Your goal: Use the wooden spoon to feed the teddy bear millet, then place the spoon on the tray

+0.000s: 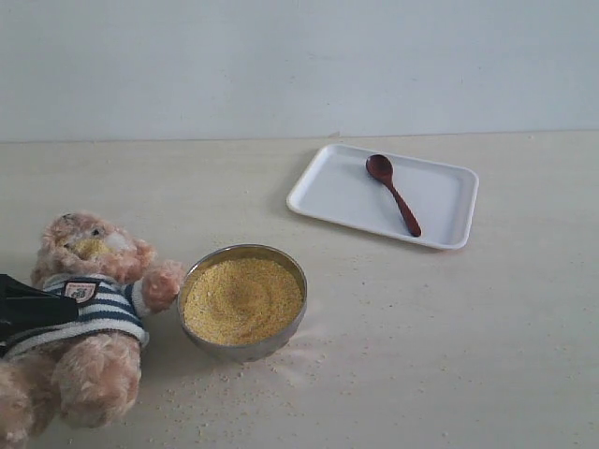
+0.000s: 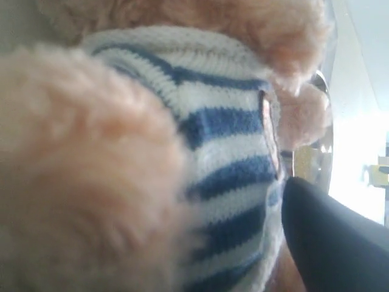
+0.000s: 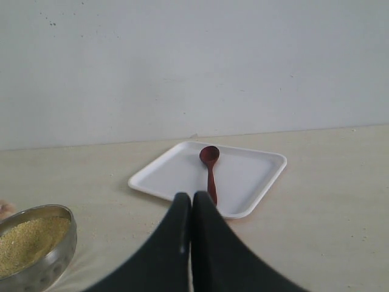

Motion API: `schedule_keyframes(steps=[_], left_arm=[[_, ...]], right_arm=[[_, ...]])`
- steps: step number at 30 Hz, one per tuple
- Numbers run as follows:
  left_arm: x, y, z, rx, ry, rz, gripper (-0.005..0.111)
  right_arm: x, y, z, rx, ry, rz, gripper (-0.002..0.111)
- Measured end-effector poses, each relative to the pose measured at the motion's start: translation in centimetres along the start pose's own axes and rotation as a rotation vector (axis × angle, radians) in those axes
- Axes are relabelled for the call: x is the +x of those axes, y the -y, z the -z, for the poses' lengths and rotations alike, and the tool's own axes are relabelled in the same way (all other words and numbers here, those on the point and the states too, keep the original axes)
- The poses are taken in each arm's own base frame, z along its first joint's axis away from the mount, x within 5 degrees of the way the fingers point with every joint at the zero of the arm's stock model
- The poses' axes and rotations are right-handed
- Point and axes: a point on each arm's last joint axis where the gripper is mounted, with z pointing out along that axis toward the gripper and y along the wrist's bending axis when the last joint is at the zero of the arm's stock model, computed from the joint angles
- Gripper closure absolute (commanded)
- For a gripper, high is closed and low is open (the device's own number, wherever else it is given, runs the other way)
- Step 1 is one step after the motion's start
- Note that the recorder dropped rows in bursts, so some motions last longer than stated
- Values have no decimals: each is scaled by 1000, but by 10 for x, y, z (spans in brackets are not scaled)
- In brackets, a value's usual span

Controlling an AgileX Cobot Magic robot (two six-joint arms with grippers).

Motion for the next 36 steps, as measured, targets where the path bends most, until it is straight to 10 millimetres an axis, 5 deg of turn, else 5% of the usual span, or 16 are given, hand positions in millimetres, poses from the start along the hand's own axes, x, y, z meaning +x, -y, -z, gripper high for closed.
schedule_keyframes(steps=[14,22,36], left_arm=[[-1,-13,30,83,51,144,32],[4,-18,47,140,41,219,49],[7,-21,53,142,25,263,49]], right_arm=[[0,0,0,0,0,0,108],[0,0,0,0,0,0,108],[0,0,0,0,0,0,108]])
